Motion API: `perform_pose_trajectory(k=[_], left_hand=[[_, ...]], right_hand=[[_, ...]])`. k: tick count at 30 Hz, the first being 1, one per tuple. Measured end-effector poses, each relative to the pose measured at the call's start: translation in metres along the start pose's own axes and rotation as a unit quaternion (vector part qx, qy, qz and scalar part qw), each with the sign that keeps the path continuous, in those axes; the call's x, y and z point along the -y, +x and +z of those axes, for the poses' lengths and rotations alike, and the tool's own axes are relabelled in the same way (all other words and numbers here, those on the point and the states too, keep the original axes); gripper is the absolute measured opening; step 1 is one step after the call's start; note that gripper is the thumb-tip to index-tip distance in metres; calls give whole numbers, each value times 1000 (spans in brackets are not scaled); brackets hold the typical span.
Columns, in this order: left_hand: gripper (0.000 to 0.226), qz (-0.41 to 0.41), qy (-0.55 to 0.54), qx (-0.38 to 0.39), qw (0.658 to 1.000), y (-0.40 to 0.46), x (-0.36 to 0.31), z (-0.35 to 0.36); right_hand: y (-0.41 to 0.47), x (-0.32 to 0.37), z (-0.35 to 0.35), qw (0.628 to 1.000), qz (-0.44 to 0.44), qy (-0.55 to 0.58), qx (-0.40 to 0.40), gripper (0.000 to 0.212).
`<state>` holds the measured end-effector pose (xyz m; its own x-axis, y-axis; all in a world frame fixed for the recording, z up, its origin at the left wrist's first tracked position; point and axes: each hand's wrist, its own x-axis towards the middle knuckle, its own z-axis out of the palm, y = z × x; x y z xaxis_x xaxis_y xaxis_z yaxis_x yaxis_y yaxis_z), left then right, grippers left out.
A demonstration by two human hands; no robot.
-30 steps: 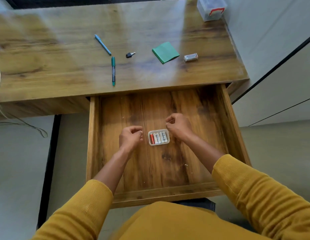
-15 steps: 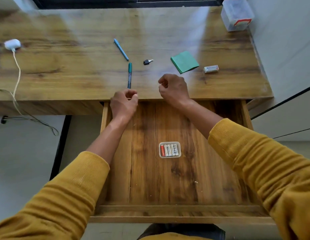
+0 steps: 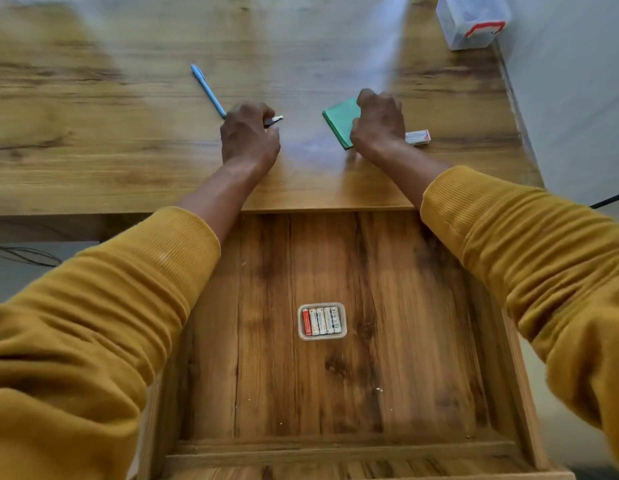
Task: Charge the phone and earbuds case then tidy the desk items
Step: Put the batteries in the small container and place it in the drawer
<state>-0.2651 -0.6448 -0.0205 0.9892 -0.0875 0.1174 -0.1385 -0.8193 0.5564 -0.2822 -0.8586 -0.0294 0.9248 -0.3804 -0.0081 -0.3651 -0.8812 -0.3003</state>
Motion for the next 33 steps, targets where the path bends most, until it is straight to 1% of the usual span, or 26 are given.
perform_pose_trajectory(k=[4,6,11,15,19,23,26,28,30,32,33], left_hand=[[38,32,75,23,996,28,4,13],[38,44,102,37,993,36,7,18],[27,35,127,45,990,44,15,28],[21,20,115,31,993,44,15,35],[20,4,85,8,996,44,16,36],[18,-15,44,0,999,37,16,31],[15,-20,3,7,1000,26,16,27],[13,-20,-33,2,999,16,14,25],[10,-23,-74,-9,997,3,10,22],[9,-26,-115,-14,993,-13,7,18],[9,-26,-132,-13,991,-22,6,15]], right_hand=[[15,-5,2,999,15,-31,21,42],[19,-5,4,999,26,-39,23,45],[27,1,5,997,60,-29,30,54],[34,4,2,992,119,-33,30,58],[38,6,0,992,118,-45,31,50],[26,4,3,995,88,-40,23,65],[14,1,5,997,71,-20,20,71],[5,-2,3,998,63,0,21,73],[-5,-4,-2,998,49,29,12,70],[-17,-5,-10,996,36,83,-3,63],[-22,-5,-15,991,34,128,-6,61]])
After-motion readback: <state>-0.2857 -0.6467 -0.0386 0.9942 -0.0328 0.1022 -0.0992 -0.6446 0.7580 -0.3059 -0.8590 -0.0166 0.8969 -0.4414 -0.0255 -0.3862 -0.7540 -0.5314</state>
